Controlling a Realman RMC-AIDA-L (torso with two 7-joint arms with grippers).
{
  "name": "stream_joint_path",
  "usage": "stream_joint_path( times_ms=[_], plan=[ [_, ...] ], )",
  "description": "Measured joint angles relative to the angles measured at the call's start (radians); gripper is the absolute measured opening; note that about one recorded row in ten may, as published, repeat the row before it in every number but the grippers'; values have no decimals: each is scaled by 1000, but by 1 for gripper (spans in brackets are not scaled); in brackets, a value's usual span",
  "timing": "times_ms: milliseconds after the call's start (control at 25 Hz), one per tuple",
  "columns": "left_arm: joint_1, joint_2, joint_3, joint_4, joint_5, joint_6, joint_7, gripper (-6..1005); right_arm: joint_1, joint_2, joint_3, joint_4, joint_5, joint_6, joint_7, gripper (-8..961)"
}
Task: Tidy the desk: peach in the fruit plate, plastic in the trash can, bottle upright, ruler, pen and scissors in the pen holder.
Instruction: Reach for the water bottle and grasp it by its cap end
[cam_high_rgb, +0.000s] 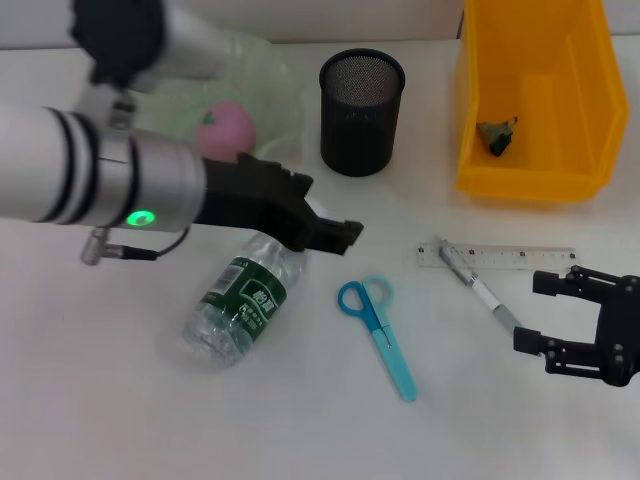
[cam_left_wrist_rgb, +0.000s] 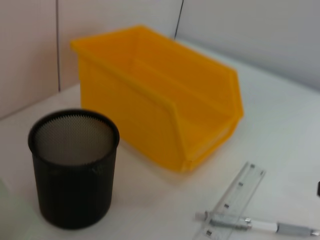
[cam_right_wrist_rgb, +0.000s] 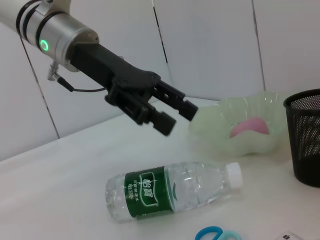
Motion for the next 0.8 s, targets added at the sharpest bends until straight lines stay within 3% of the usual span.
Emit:
stream_joint_path(
  times_ms=[40,120,240,440,800],
  plan=[
    [-47,-2,69,1,109,-6,-112,812,-1,0,1,2,0,-1,1,793],
    [-64,-3,87,-9,133,-12,-138,812,-1,0,1,3,0,-1,1,794],
    [-142,-6,143,-91,213,-58,-222,812,7,0,-2,15,0,-2,2,794],
    [-185,-7,153,-199,231,-149,-225,813,11,0,-8,18,-4,4,2,793],
    [-226,-7,156,-296,234,-195,-225,812,21,1,-8,20,-23,7,12,793]
  ],
)
